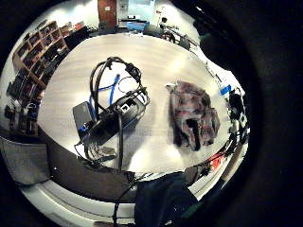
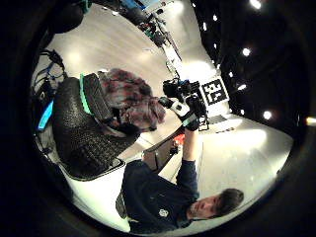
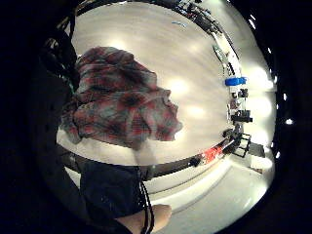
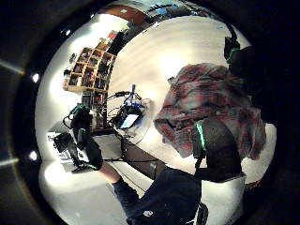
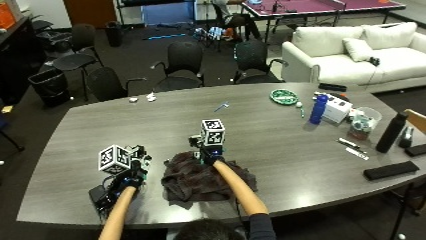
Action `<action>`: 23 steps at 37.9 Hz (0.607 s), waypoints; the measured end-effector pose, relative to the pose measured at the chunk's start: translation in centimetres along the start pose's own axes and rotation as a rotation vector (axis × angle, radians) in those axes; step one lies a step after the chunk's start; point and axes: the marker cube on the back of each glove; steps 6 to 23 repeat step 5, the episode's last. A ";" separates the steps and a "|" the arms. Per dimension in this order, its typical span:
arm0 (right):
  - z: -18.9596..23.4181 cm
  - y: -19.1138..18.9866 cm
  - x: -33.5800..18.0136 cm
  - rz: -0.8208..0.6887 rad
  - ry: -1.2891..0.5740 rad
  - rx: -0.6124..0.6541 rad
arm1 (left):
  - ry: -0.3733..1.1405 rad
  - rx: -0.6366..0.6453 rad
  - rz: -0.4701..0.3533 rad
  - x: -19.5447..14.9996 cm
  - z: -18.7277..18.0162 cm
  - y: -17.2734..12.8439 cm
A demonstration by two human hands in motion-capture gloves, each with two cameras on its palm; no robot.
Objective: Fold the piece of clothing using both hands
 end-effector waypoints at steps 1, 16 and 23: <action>0.0 -0.4 0.6 -0.024 -0.003 0.054 | -0.003 -0.004 0.005 0.1 0.3 -0.2; 0.1 -0.4 2.1 -0.024 -0.007 0.090 | -0.009 -0.020 0.015 0.2 1.1 -0.6; 0.1 -0.4 2.1 -0.024 -0.007 0.090 | -0.009 -0.020 0.015 0.2 1.1 -0.6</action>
